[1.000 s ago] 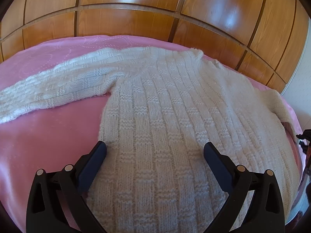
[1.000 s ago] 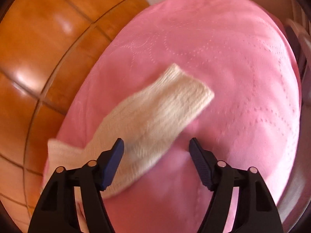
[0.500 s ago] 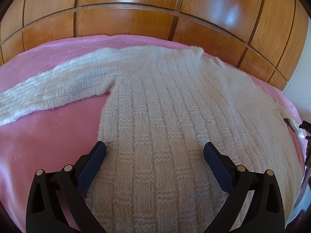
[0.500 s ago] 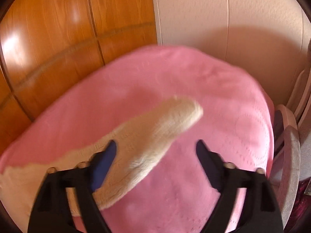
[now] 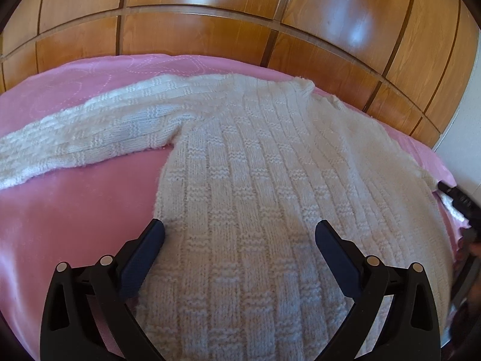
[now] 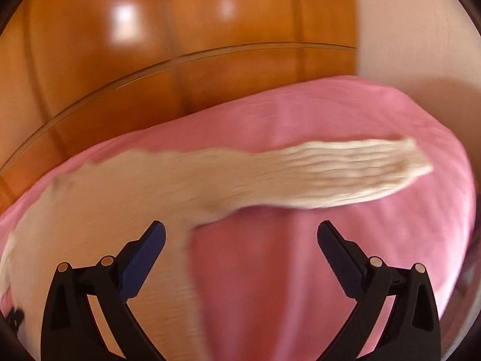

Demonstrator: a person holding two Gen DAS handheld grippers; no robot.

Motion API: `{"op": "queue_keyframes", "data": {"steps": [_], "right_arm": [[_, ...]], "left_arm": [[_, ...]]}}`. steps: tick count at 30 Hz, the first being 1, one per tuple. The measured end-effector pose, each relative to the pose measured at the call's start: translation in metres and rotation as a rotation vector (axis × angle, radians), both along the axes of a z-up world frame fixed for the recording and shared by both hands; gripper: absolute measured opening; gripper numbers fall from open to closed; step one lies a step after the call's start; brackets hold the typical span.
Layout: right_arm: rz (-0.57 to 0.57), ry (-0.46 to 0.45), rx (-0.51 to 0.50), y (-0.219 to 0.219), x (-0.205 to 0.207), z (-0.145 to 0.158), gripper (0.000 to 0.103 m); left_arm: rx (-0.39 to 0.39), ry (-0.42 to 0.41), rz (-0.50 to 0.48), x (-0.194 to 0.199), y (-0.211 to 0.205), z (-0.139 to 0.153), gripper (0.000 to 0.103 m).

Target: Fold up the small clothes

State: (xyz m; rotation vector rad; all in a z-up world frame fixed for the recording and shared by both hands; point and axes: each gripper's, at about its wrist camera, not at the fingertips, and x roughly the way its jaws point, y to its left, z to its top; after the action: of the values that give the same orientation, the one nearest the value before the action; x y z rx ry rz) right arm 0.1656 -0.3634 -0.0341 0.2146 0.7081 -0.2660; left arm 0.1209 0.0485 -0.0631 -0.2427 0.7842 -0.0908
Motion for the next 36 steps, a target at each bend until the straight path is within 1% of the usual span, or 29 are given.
{"op": "queue_keyframes", "data": {"steps": [1, 3, 4, 6, 7, 10, 12, 13, 14, 16, 17, 18, 20, 22, 24, 25, 26, 27, 28, 30, 32, 33, 36], "right_arm": [[0.018, 0.005, -0.020, 0.010, 0.003, -0.003, 0.101], [0.040, 0.047, -0.077, 0.028, 0.011, -0.013, 0.101], [0.042, 0.097, -0.117, 0.034, 0.018, -0.021, 0.101], [0.032, 0.189, -0.143, 0.038, 0.031, -0.033, 0.101], [0.033, 0.204, -0.134, 0.038, 0.033, -0.036, 0.101], [0.036, 0.198, -0.106, 0.025, 0.026, -0.043, 0.101], [0.037, 0.195, -0.068, 0.020, 0.026, -0.047, 0.101], [0.037, 0.195, -0.055, 0.018, 0.029, -0.048, 0.101], [0.037, 0.192, -0.044, 0.015, 0.030, -0.050, 0.101], [0.034, 0.186, -0.035, 0.014, 0.027, -0.050, 0.101], [0.033, 0.186, -0.038, 0.017, 0.026, -0.046, 0.101], [0.032, 0.185, -0.041, 0.017, 0.025, -0.046, 0.101], [0.030, 0.184, -0.049, 0.018, 0.024, -0.046, 0.101], [0.029, 0.184, -0.053, 0.020, 0.024, -0.046, 0.101], [0.028, 0.184, -0.053, 0.022, 0.024, -0.045, 0.101], [0.028, 0.183, -0.052, 0.022, 0.024, -0.045, 0.101], [0.028, 0.183, -0.052, 0.022, 0.024, -0.045, 0.101], [0.028, 0.183, -0.052, 0.022, 0.024, -0.045, 0.101], [0.028, 0.183, -0.052, 0.021, 0.024, -0.045, 0.101], [0.028, 0.183, -0.051, 0.021, 0.023, -0.045, 0.101], [0.029, 0.183, -0.052, 0.021, 0.024, -0.045, 0.101], [0.028, 0.183, -0.052, 0.021, 0.023, -0.045, 0.101], [0.029, 0.183, -0.052, 0.021, 0.024, -0.045, 0.101]], "left_arm": [[-0.018, 0.000, 0.008, -0.001, 0.004, 0.002, 0.099], [-0.058, -0.003, 0.058, -0.004, 0.017, 0.007, 0.099], [-0.095, -0.007, 0.101, -0.007, 0.031, 0.010, 0.099], [-0.138, -0.022, 0.176, -0.013, 0.056, 0.015, 0.099], [-0.146, -0.031, 0.209, -0.015, 0.066, 0.018, 0.099], [-0.163, -0.047, 0.354, -0.025, 0.112, 0.023, 0.099], [-0.177, -0.047, 0.478, -0.034, 0.148, 0.024, 0.099], [-0.193, -0.046, 0.557, -0.041, 0.169, 0.023, 0.099], [-0.210, -0.051, 0.608, -0.048, 0.184, 0.021, 0.098], [-0.232, -0.059, 0.707, -0.061, 0.211, 0.018, 0.086], [-0.241, -0.057, 0.751, -0.068, 0.225, 0.015, 0.076], [-0.267, -0.058, 0.776, -0.074, 0.237, 0.012, 0.071], [-0.340, -0.077, 0.788, -0.080, 0.256, 0.005, 0.069], [-0.375, -0.107, 0.806, -0.081, 0.271, 0.004, 0.069], [-0.403, -0.120, 0.828, -0.077, 0.281, 0.004, 0.069], [-0.439, -0.132, 0.846, -0.076, 0.290, 0.002, 0.069], [-0.458, -0.136, 0.860, -0.074, 0.295, 0.002, 0.067], [-0.468, -0.133, 0.880, -0.074, 0.300, 0.001, 0.056], [-0.467, -0.118, 0.899, -0.070, 0.303, 0.001, 0.049], [-0.457, -0.064, 0.928, -0.063, 0.311, 0.000, 0.022], [-0.429, -0.034, 0.948, -0.061, 0.314, 0.003, 0.010], [-0.412, -0.035, 0.946, -0.061, 0.313, 0.007, 0.008], [-0.310, -0.090, 0.927, -0.057, 0.297, 0.033, 0.007]]}}
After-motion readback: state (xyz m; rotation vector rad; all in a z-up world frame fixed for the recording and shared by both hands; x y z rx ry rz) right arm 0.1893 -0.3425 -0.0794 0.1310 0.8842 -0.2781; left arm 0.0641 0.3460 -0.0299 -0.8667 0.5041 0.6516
